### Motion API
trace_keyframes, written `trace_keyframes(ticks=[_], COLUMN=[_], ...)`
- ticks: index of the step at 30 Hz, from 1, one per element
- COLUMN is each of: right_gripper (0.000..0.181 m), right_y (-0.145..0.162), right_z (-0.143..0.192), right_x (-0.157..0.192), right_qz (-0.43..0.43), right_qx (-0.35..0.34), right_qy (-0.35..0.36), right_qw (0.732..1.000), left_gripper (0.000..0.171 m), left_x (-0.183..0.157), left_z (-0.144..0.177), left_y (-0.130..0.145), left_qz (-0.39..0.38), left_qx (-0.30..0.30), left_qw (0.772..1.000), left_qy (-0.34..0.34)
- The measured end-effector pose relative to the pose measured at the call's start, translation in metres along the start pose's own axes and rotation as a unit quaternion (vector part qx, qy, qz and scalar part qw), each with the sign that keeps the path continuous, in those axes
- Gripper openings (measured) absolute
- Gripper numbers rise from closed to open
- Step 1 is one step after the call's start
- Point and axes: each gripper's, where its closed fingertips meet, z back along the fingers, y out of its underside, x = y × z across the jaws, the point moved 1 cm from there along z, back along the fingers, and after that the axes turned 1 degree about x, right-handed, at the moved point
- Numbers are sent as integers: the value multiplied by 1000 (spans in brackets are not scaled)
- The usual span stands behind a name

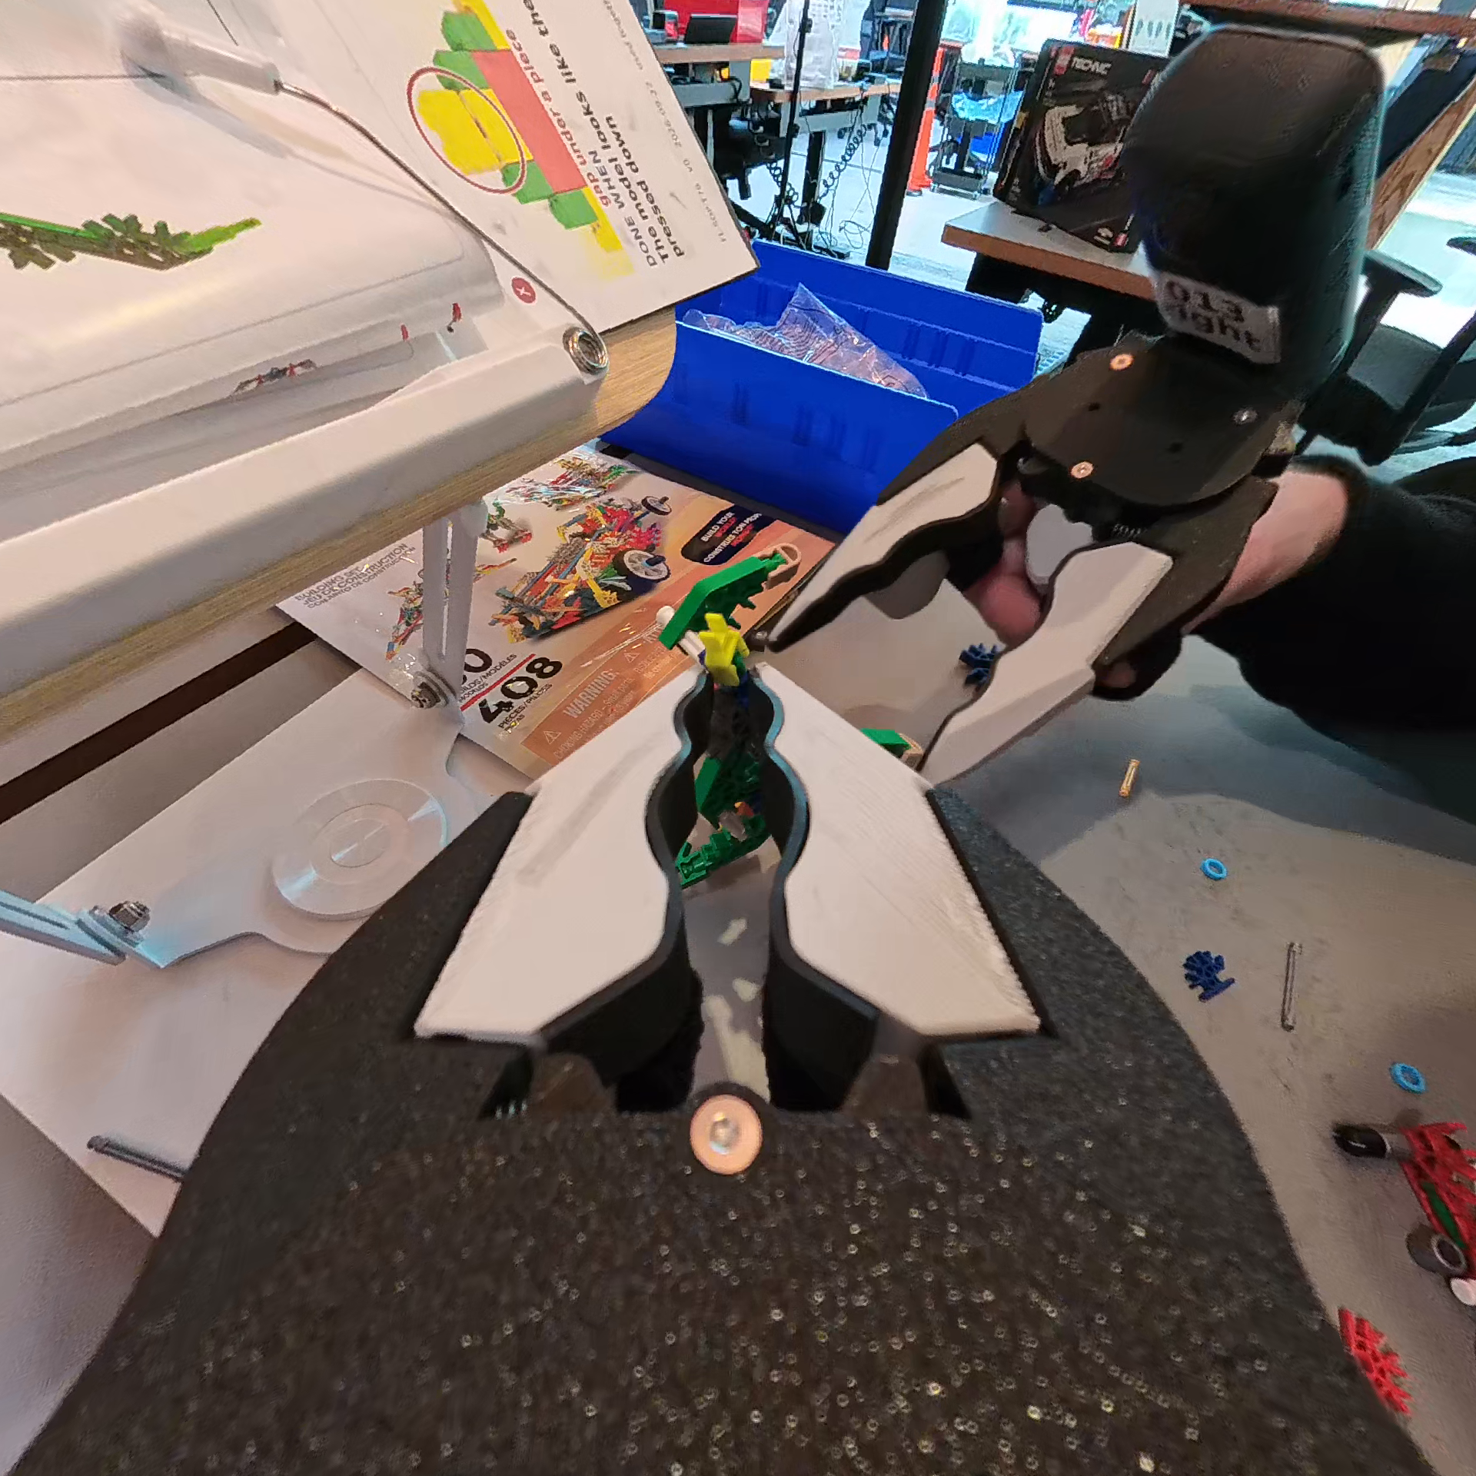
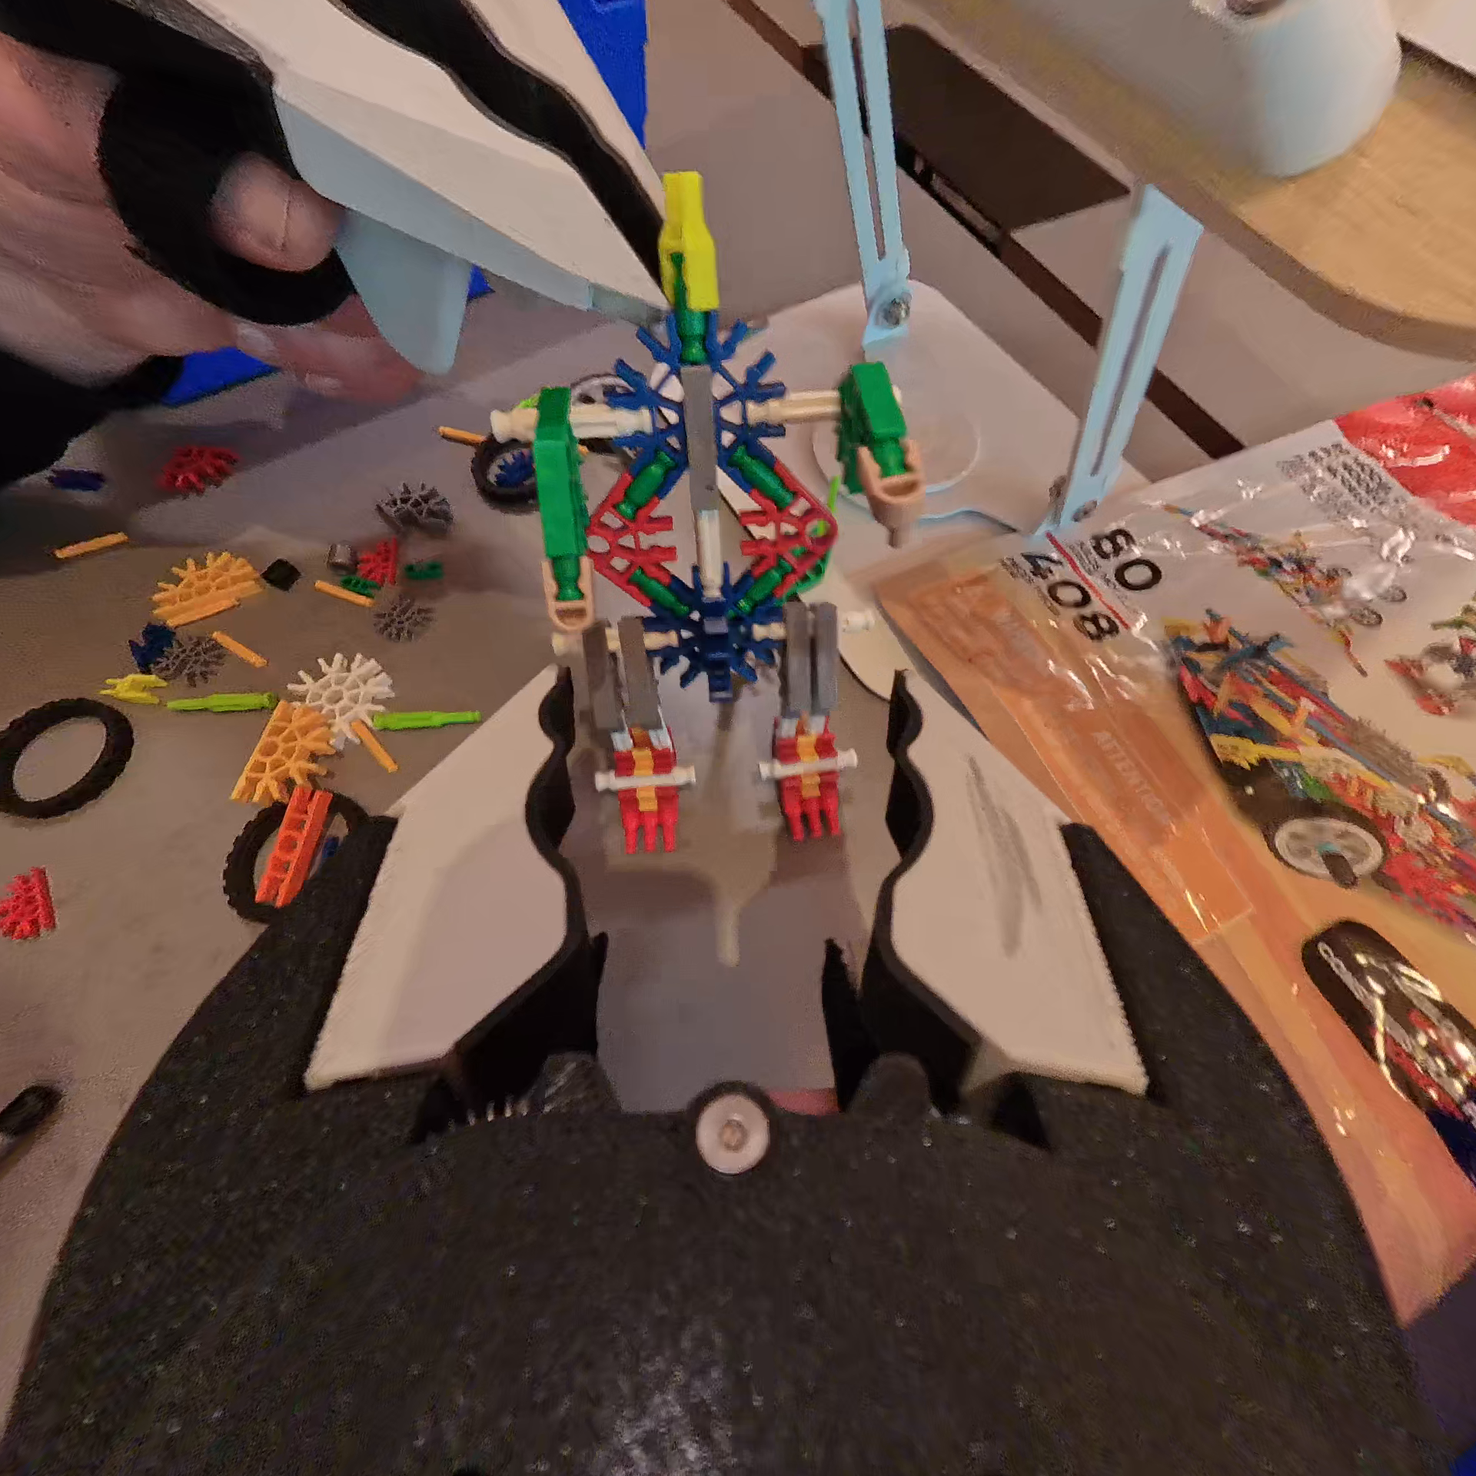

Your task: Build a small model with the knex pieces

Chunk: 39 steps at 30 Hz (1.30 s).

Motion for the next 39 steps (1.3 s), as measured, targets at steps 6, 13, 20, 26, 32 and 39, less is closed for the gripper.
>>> trace_keyframes(ticks=[6,13,20,26,32,39], right_gripper=[79,69,65,63,69,74], right_y=[5,3,0,-2,-6,5], right_z=[-22,-22,-21,-18,-9,-29], right_x=[12,21,38,40,13,18], right_qz=[41,46,47,44,16,-2], right_qx=[10,28,31,24,4,14], right_qy=[14,19,-13,-24,17,4], right_qw=[999,998,998,998,1000,1000], left_gripper=[5,5,0,0,4,8], left_x=[-1,1,9,10,14,12], left_z=[1,4,7,8,10,6], left_y=[0,0,-1,0,1,0], left_qz=[3,-3,0,3,5,5], left_qx=[-3,2,-1,-1,1,-4], left_qw=[1000,1000,1000,1000,1000,1000], left_qy=[4,-5,-21,-20,-24,-23])
